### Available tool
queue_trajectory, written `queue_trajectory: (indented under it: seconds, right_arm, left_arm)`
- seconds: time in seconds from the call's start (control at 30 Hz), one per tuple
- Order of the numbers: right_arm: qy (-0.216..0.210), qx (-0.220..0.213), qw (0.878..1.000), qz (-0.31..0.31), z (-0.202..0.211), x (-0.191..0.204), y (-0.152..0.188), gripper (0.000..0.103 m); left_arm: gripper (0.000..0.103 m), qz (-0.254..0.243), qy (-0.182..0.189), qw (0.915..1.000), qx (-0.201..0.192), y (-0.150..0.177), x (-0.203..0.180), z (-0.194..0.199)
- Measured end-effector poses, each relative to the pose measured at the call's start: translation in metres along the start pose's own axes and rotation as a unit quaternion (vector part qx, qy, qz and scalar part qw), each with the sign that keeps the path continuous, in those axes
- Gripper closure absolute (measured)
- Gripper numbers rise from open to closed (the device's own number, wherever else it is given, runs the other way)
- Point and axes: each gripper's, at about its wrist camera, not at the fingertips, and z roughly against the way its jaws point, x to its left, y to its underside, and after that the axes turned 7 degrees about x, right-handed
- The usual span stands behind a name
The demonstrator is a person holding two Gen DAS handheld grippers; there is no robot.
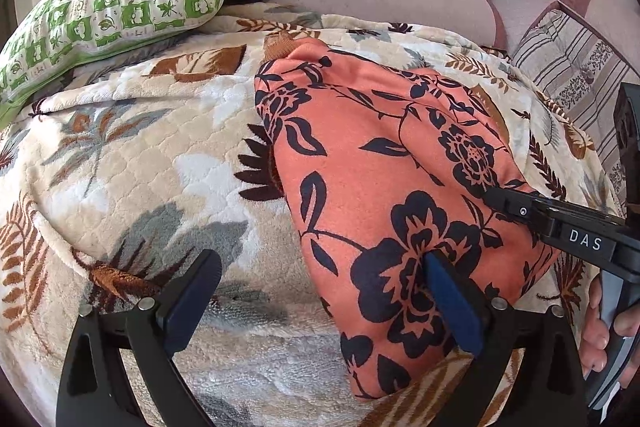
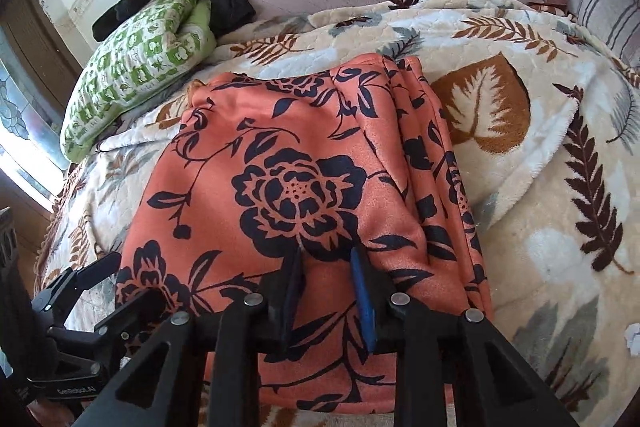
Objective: Fold small clothes
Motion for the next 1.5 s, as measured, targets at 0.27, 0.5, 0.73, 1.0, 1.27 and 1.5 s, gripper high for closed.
queue_trajectory:
  seconds: [0.27, 0.5, 0.73, 1.0, 1.27, 1.5]
  right_arm:
    - [-0.006, -0.008, 1.000, -0.008, 0.010, -0.004, 0.017, 0.074]
    - [0.016, -0.016, 0.999, 0.025, 0.013, 0.003, 0.038, 0.074]
    - [0.014, -0.010, 1.000, 0.025, 0.012, 0.001, 0.033, 0.074]
    - [0.019, 0.006, 1.000, 0.010, 0.013, 0.004, 0.028, 0.074]
    - [-0.026, -0.016, 0.998, -0.051, 0.040, 0.005, -0.052, 0.072]
    - [0.065, 0.013, 0.995, -0.071, -0.047, -0.007, -0.111, 0.031]
  left_arm:
    - [0.000, -0.001, 0.002, 1.0000, 0.004, 0.002, -0.001, -0.003]
    - [0.000, -0.004, -0.006, 1.0000, 0.003, 0.001, -0.004, 0.001]
    - [0.000, 0.016, 0.014, 0.9986, -0.048, -0.010, 0.010, 0.041]
    - [0.000, 0.030, -0.056, 0.9979, -0.010, -0.012, 0.027, 0.002]
    - [0.001, 0.020, -0.068, 0.9974, -0.012, -0.010, 0.022, 0.007]
    - [0.001, 0.009, -0.073, 0.9971, -0.021, -0.010, 0.019, 0.006]
